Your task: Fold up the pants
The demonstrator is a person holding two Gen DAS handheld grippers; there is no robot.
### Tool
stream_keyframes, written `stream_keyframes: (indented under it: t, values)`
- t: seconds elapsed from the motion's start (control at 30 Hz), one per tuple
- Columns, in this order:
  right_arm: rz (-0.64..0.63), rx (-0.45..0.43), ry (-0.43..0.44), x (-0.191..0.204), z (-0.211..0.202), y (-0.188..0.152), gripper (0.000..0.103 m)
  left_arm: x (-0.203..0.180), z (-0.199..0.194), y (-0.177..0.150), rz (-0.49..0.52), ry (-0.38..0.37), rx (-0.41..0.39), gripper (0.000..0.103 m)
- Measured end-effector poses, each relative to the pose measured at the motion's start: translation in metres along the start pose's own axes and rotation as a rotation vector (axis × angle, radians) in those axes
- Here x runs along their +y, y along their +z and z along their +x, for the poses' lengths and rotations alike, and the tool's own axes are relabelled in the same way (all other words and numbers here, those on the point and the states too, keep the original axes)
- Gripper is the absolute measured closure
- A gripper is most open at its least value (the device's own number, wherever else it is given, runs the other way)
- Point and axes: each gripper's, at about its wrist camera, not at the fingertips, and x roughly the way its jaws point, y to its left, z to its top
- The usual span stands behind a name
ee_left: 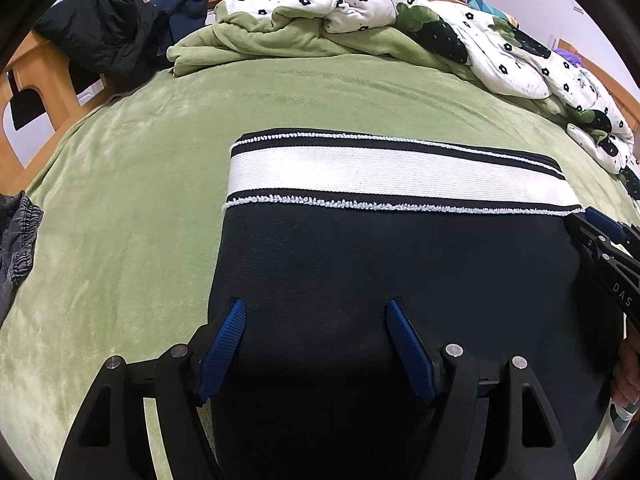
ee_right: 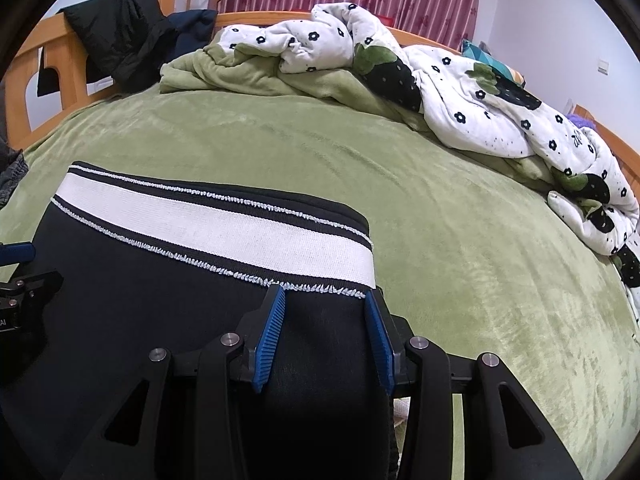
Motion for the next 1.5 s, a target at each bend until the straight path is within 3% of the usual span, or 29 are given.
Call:
stream_keyframes:
  t: [0.6,1.0,1.23,1.5]
  values:
    - [0.048,0.086,0.061,-0.011,0.0,0.002,0.058,0.002,-0.001,0.0,0.005,0.004,0.001,0.03]
    - [0.136,0.148,0.144,-0.025,-0.003,-0.005,0.047,0.006,-0.004,-0.002,0.0,0.017,0.02,0.03]
    - [0.056,0.148,0.105,-0.014,-0.017,-0.009,0.047,0.008,-0.009,-0.006,0.0,0.025,0.029,0.03]
    - [0.084,0.203,0.088,-0.013,-0.035,-0.015,0.046,0.018,-0.024,-0.017,-0.066,-0.03,0.094,0.03]
